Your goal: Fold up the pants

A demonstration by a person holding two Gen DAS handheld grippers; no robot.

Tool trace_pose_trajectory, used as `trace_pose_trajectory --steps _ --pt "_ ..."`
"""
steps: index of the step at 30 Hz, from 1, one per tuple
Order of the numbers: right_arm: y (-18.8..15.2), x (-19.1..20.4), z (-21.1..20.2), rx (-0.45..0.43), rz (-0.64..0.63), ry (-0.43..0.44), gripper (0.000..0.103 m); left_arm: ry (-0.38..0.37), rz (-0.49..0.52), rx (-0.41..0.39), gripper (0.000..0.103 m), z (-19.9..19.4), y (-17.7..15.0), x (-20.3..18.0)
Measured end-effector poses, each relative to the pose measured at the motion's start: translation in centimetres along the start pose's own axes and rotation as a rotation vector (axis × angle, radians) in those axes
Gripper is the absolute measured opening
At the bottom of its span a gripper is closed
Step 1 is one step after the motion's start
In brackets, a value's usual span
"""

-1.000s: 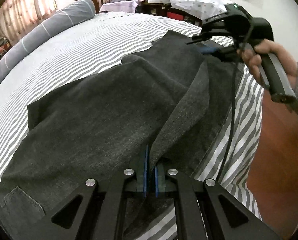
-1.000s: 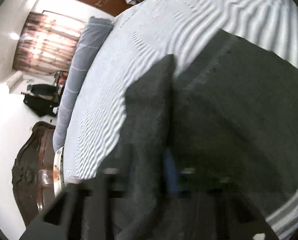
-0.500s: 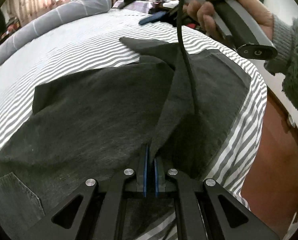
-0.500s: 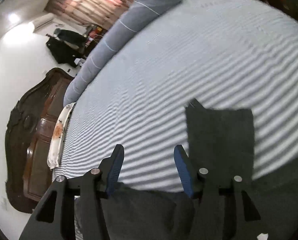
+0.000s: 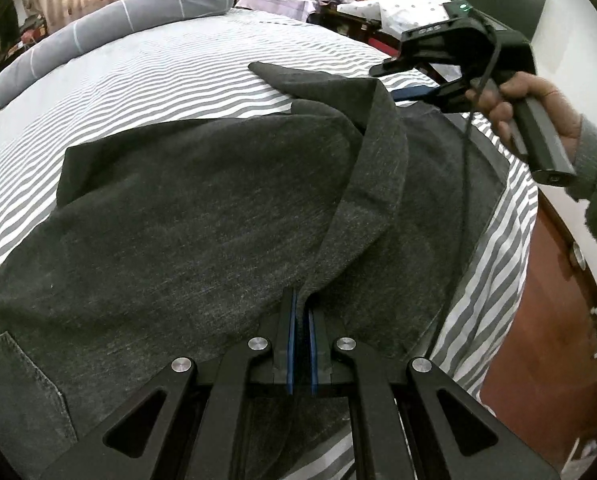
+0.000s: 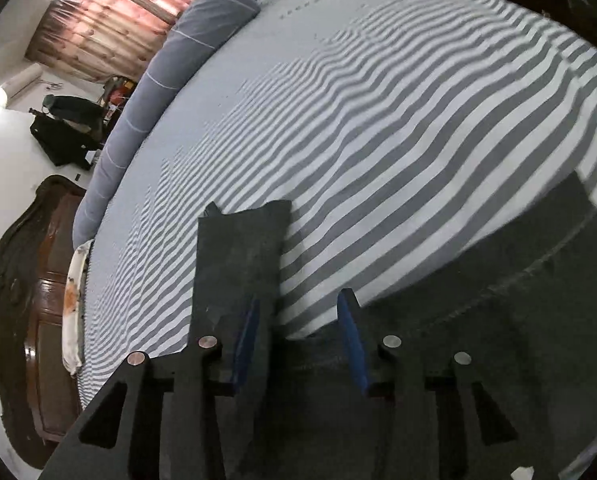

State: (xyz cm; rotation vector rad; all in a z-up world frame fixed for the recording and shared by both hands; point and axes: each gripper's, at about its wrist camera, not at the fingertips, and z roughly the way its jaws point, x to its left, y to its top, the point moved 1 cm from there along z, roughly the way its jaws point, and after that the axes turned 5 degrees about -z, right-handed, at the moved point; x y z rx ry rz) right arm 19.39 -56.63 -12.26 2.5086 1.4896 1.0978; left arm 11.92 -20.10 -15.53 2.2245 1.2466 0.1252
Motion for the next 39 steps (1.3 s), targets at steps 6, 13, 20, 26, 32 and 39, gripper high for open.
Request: trace_pose_trajectory --steps 6,13,20,26,32,39 --pt "2.2 0.6 3.4 0.011 0.001 0.04 0.035 0.0 0.001 0.009 0.005 0.5 0.1 -0.2" --pt "4.9 2.0 5.1 0.001 -0.002 0.023 0.009 -0.001 -0.003 0.013 0.005 0.6 0.1 -0.2" --pt "4.8 4.3 2.5 -0.049 -0.117 -0.064 0.004 0.007 -0.008 0.015 0.005 0.6 0.2 -0.1" --pt "4.1 3.4 -4.2 -0.17 -0.129 -0.141 0.003 0.025 0.016 0.023 0.005 0.4 0.5 -0.9" --pt "0.0 -1.4 -12.1 -0.227 -0.118 -0.305 0.003 0.03 0.122 0.024 0.005 0.4 0.5 -3.5" --pt "-6.4 -9.1 -14.1 -0.158 0.007 -0.469 0.003 0.055 0.315 0.052 0.005 1.4 -0.8 -6.3"
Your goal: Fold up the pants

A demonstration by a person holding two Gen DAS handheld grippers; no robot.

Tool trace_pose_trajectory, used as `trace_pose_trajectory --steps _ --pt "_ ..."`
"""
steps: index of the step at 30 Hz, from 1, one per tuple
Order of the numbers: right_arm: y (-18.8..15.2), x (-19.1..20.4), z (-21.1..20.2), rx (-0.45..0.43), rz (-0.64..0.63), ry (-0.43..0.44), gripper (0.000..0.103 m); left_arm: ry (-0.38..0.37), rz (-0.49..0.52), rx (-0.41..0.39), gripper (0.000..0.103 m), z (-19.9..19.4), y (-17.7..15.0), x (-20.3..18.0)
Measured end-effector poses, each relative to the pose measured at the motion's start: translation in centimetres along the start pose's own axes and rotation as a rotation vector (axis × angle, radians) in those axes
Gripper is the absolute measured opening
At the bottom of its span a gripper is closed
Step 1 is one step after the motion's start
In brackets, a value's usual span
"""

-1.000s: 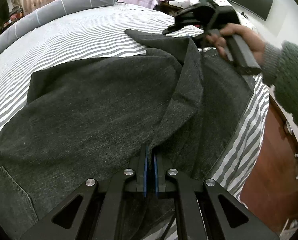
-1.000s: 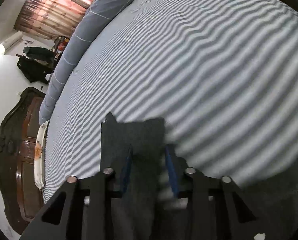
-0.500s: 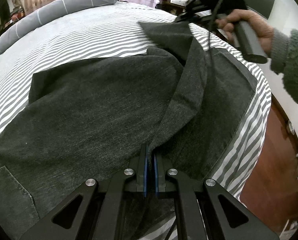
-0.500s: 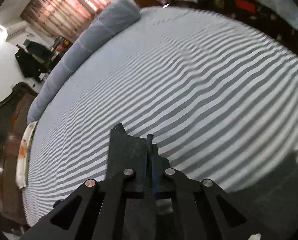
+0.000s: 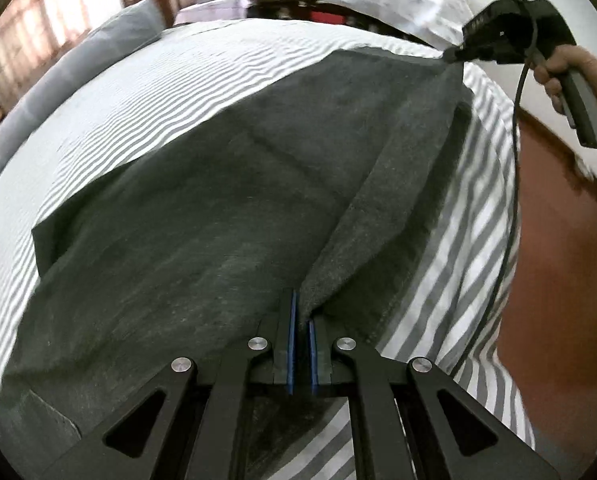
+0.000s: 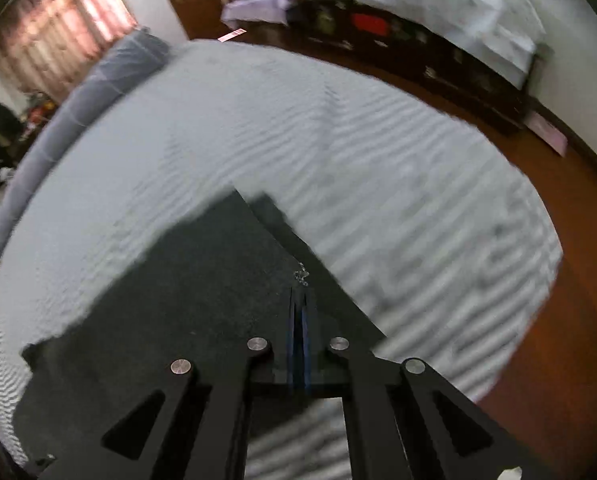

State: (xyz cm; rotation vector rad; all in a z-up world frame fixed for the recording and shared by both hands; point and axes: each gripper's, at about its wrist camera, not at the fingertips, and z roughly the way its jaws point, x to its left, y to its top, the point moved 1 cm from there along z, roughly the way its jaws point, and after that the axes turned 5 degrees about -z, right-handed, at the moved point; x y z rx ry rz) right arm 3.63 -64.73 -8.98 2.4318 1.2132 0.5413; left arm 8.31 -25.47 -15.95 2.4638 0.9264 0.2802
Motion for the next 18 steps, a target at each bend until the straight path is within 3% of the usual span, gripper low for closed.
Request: trace_pose_trajectory --steps 11,14,16,18 --pt "-2.1 -2.4 0.7 -0.008 0.062 -0.038 0.002 -0.022 0.08 0.033 0.005 0.0 -0.9 -2.4" --pt "-2.5 -3.3 1.8 0.013 0.061 -0.109 0.0 -0.02 0.086 0.04 0.005 0.3 -1.2 -2.5" --pt "-2.7 -4.4 2.5 0.027 0.087 -0.082 0.001 -0.025 0.077 0.048 0.006 0.6 -1.2 -2.3" --pt "-2.8 -4.8 2.2 0.018 0.116 -0.072 0.008 -0.039 0.047 0.049 0.008 0.6 -1.1 -1.8"
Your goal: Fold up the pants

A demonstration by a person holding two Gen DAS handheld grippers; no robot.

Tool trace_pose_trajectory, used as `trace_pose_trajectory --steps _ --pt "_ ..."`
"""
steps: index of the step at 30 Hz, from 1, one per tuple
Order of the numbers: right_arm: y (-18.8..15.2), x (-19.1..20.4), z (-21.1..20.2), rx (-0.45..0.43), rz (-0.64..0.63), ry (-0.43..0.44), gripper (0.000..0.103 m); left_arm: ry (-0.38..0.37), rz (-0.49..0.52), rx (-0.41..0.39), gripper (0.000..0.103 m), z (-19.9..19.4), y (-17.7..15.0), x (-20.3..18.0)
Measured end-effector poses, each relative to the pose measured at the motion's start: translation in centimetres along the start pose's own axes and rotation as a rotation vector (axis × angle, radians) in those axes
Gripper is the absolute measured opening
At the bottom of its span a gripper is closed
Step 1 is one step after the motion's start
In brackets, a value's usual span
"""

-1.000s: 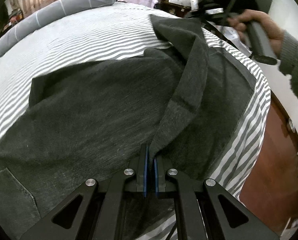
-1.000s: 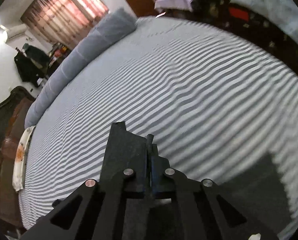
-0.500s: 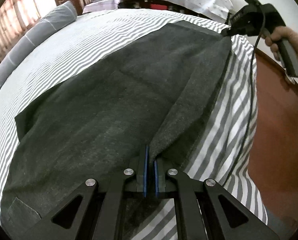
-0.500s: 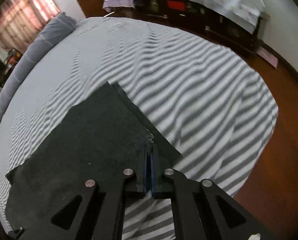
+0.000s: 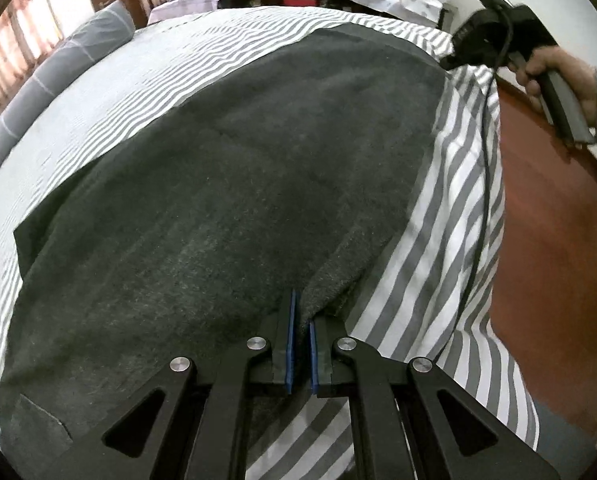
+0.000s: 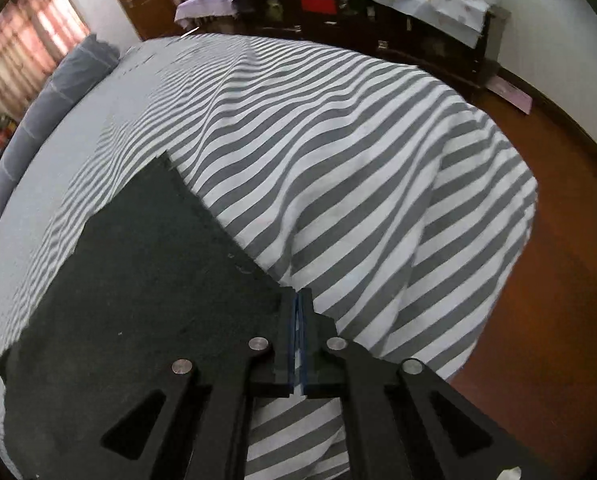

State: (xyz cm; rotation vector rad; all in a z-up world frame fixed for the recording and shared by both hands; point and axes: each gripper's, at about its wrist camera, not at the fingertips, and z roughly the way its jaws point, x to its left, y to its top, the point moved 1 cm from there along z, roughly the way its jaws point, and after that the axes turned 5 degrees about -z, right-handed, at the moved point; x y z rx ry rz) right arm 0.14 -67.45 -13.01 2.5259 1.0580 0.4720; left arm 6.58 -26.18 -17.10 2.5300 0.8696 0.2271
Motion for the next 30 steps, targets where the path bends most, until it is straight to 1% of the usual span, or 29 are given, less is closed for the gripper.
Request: trace_pose_trajectory --steps 3,4,5,7,11,14,15,16,18,19,20,22,25,26,28,30 --pt "0.3 -0.1 -0.8 0.006 0.026 0.027 0.01 -0.035 -0.04 -0.001 0.013 0.0 0.4 0.8" --pt "0.4 0.1 -1.3 0.004 0.015 0.027 0.012 -0.048 -0.063 -0.002 0.015 -0.3 0.5 1.1" --pt "0.6 0.5 -1.8 0.001 0.002 0.026 0.013 -0.06 -0.081 -0.008 0.017 -0.7 0.5 1.4" --pt "1.1 2.0 -3.2 -0.017 -0.041 0.046 0.013 -0.094 -0.131 -0.03 0.018 -1.7 0.4 2.2" --pt "2.3 7.1 -5.4 -0.022 -0.154 0.137 0.014 -0.178 -0.226 -0.083 0.019 -4.9 -0.2 4.5" --pt "2.9 13.5 -6.6 -0.005 -0.281 0.236 0.019 -0.233 -0.284 -0.126 0.023 -7.6 -0.9 7.0" --pt "2.8 15.2 -6.8 -0.001 -0.31 0.262 0.02 -0.241 -0.307 -0.147 0.026 -8.5 -1.2 8.0" --pt "2.6 17.7 -6.9 0.014 -0.35 0.306 0.021 -0.216 -0.331 -0.168 0.029 -9.2 -1.5 8.9" --pt "1.9 22.4 -6.8 0.045 -0.422 0.386 0.022 -0.145 -0.367 -0.208 0.046 -10.1 -1.7 10.7" --pt "1.5 24.8 -6.5 0.065 -0.461 0.421 0.022 -0.085 -0.398 -0.232 0.048 -10.3 -1.7 12.0" --pt "1.0 27.9 -6.0 0.098 -0.505 0.464 0.022 -0.048 -0.424 -0.238 0.049 -10.3 -1.8 13.2" --pt "0.1 32.5 -5.1 0.159 -0.574 0.526 0.023 0.021 -0.483 -0.232 0.049 -9.6 -2.0 15.3" --pt "-1.8 39.6 -3.6 0.249 -0.694 0.575 0.025 0.127 -0.53 -0.226 0.049 -8.5 -2.6 17.4" --pt "-2.3 41.7 -2.8 0.285 -0.721 0.589 0.026 0.145 -0.533 -0.22 0.049 -8.2 -2.8 17.8" --pt "-3.2 44.8 -1.8 0.335 -0.758 0.602 0.027 0.18 -0.526 -0.201 0.049 -7.4 -3.3 18.3" --pt "-4.3 47.7 -0.4 0.391 -0.797 0.609 0.028 0.186 -0.516 -0.181 0.049 -6.6 -3.6 18.1"
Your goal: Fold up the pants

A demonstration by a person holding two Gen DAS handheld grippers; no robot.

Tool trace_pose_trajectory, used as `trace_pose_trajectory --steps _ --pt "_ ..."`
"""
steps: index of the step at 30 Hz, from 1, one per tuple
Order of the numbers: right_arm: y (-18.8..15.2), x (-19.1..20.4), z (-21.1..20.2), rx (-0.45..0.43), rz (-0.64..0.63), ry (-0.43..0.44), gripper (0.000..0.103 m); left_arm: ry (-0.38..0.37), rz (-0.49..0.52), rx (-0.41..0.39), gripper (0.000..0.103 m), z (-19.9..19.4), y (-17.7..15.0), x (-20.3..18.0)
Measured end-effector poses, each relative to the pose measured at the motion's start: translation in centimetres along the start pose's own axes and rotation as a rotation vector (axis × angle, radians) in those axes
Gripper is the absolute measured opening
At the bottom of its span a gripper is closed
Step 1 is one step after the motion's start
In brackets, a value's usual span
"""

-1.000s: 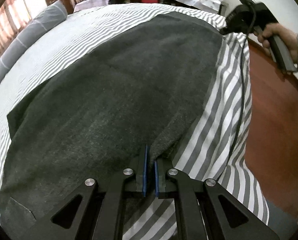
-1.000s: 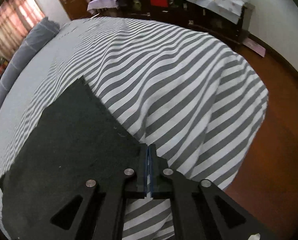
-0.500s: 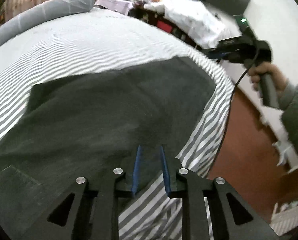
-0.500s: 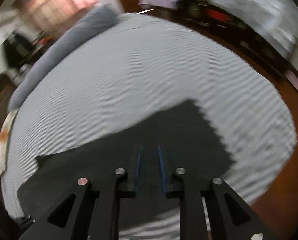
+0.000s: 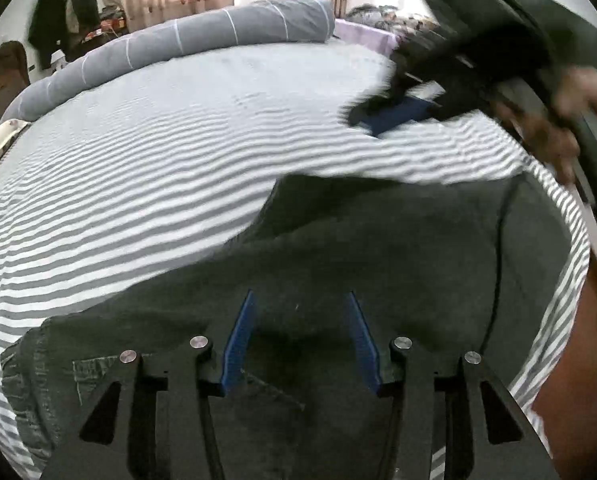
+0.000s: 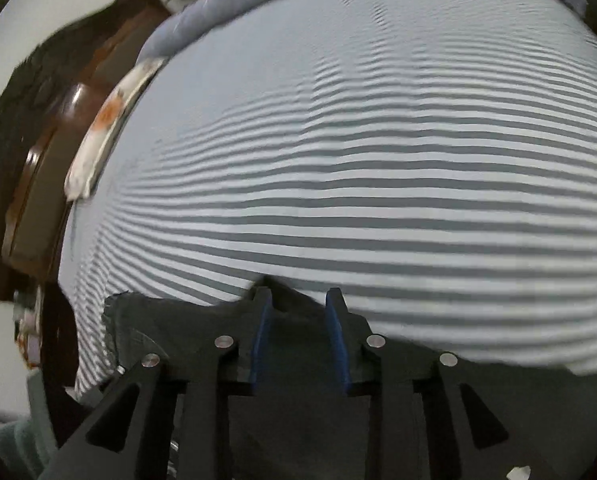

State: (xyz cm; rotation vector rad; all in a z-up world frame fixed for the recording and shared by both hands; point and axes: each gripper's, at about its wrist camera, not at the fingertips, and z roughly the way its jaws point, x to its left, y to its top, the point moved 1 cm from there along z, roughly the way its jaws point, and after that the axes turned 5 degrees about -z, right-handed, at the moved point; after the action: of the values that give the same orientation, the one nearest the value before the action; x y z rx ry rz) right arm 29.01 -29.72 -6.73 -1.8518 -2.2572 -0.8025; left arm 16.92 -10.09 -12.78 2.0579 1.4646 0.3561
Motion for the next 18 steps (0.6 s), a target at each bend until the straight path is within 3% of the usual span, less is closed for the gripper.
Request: trace_pose_trajectory --steps 4,9,10,11,12,15,18 --pt "1.2 1.6 4.2 0.111 -0.026 0.028 0.031 0.012 -0.014 0.078 0.049 1.5 -1.8 0.7" --pt "0.2 2.6 7.1 0.207 -0.06 0.03 0.031 0.013 -0.006 0.079 0.049 1.5 -3.3 1.0" --pt "-0.1 2.9 7.4 0.213 -0.07 0.027 0.027 0.011 -0.011 0.078 0.049 1.4 -3.5 1.1" --pt "-0.3 3.1 7.4 0.198 -0.087 0.016 0.011 0.009 -0.012 0.076 0.049 1.3 -3.8 1.2" --pt "-0.3 3.5 7.3 0.172 -0.105 0.012 0.007 0.006 -0.012 0.075 0.049 1.1 -4.0 1.1" --pt "0.5 4.1 5.9 0.078 -0.124 0.005 0.006 -0.001 -0.012 0.07 0.049 0.5 -4.4 1.4" --pt "0.8 3.8 6.3 0.07 -0.121 -0.016 0.006 -0.011 -0.039 0.072 0.049 0.6 -4.9 1.9"
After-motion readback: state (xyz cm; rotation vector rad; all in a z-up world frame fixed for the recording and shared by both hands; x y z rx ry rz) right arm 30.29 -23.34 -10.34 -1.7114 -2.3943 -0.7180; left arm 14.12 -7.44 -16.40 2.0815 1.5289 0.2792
